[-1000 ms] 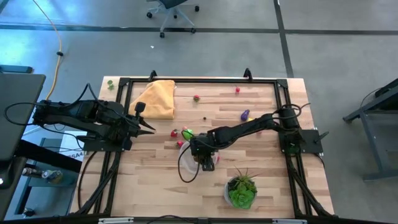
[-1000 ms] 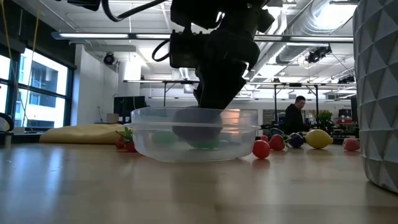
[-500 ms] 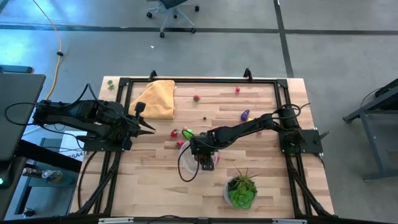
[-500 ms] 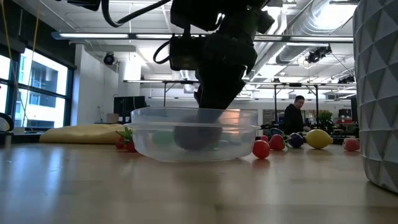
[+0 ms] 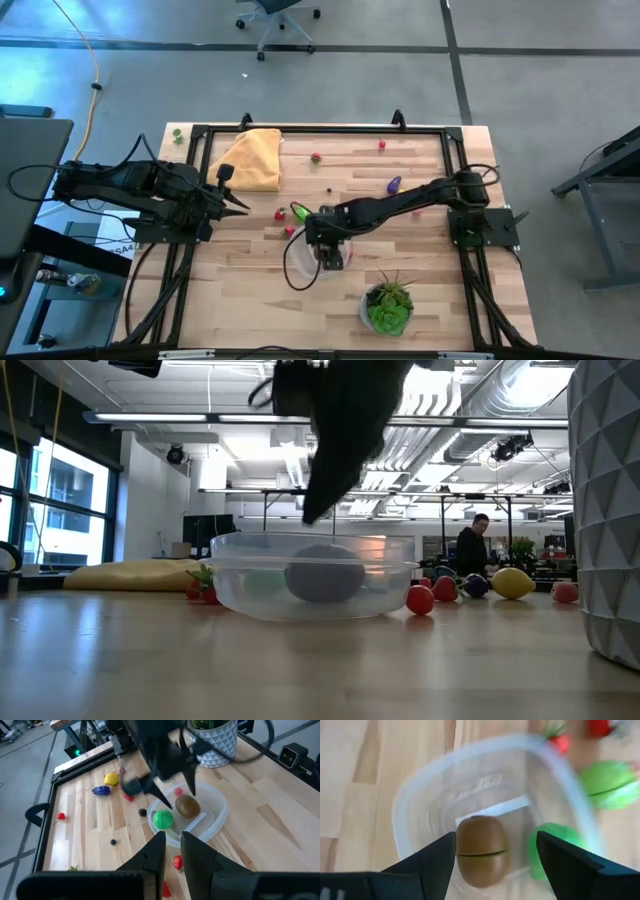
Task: Pick and placing Produce into tupperware
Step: Put the red cherry into the transparent bin
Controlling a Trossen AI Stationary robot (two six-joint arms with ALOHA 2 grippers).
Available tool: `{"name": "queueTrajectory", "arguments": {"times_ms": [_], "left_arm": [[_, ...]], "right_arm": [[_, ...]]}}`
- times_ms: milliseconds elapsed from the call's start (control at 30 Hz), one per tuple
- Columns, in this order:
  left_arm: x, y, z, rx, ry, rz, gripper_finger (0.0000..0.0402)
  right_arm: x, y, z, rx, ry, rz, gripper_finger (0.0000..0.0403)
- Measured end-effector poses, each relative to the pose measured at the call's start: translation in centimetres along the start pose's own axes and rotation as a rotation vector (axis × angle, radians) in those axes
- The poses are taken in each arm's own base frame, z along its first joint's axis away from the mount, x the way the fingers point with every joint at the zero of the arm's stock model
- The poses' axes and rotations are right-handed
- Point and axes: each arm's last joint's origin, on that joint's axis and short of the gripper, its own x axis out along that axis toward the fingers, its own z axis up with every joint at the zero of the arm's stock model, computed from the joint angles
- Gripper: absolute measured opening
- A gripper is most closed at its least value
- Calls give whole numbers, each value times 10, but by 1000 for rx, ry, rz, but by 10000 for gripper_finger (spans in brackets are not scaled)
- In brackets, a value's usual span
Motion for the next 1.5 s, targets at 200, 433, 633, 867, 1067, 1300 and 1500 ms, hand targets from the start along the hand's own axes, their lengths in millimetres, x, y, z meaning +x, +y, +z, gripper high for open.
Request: {"name": "queueTrajectory", "arguments": {"times_ms": [200,433,633,867,1067,1300,1500], "left_arm": [[0,0,0,0,-1,0,51],[0,0,0,0,-1,1,51],[0,0,0,0,0,0,51],[0,0,0,0,0,0,51],[0,0,0,-1,0,1,51],[0,0,0,-1,0,0,51],[0,0,0,0,0,0,51]], "right_arm": [[-68,-30,9,112,-86,-164,268],[-131,-87,-22,449,-117,-277,268],[-157,-134,-65,786,-72,-348,268],[-176,-183,-95,886,-4,-404,268],[-178,-208,-111,881,44,-357,268],[-138,-212,-150,925,80,-249,268],[-113,-210,-181,1019,-53,-313,257]]}}
